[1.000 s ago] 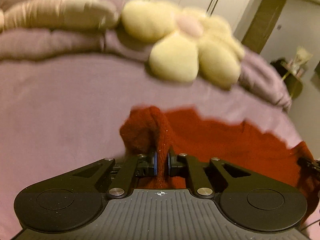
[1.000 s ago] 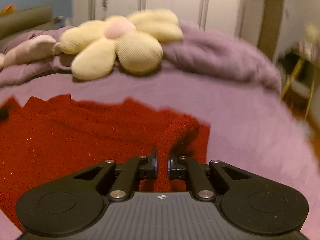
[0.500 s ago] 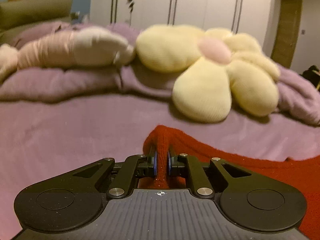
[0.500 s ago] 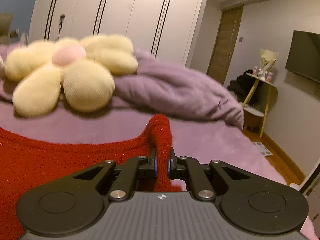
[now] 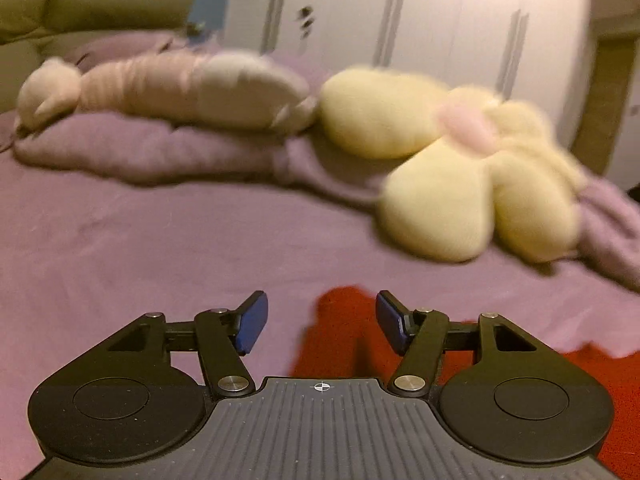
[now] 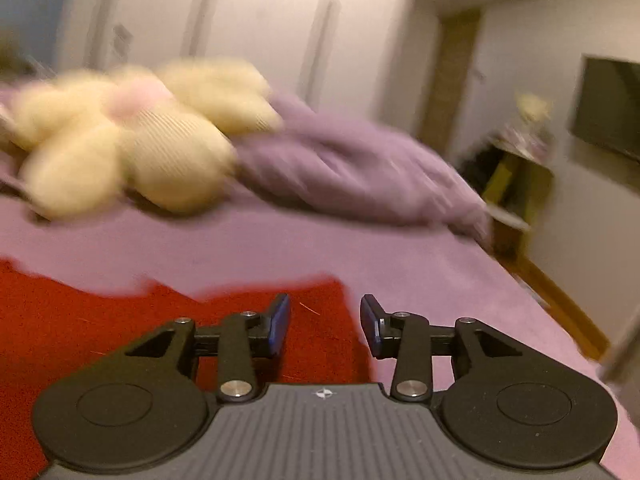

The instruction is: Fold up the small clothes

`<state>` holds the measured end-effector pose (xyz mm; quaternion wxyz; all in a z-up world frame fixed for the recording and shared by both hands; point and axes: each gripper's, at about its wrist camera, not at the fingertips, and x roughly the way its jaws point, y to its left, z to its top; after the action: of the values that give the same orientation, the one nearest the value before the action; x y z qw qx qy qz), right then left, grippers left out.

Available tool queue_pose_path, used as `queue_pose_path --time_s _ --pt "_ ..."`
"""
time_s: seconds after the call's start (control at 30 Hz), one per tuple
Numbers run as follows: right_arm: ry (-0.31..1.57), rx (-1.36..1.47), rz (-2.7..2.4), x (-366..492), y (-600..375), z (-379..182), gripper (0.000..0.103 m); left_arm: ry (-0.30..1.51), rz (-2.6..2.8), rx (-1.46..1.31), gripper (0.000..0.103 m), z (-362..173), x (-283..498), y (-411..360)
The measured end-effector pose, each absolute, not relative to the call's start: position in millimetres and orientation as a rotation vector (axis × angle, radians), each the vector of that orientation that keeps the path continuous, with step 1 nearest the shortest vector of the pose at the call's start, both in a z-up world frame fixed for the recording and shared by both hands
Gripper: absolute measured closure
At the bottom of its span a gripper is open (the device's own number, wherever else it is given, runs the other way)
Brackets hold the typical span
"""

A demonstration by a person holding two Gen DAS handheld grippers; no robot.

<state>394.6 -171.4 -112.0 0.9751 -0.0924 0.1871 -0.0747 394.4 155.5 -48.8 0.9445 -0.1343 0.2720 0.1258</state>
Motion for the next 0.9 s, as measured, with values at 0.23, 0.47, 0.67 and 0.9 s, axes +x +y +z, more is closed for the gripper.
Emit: queue_pose_path --time_s 0.23,0.47,0.67,0.9 --pt "0.396 -0.225 0.312 359.1 -78.5 -131.3 0.075 0.609 0.057 -0.288 0.023 -62.8 391.4 90.4" --pt "0.461 -0.29 0.118 395.2 -111.6 -155.6 0.08 0.655 0.16 -0.144 0.02 -98.7 412.8 81.7" --pt "0.51 -0.115 -0.068 426.2 -180.9 -149.8 0.096 0.659 0.174 -0.148 0.012 -107.3 423.5 95.0" --pt "0.488 -0.212 0.014 399.1 -143.8 -134.1 0.087 0.656 0.138 -0.13 0.014 -84.1 409.2 92.7"
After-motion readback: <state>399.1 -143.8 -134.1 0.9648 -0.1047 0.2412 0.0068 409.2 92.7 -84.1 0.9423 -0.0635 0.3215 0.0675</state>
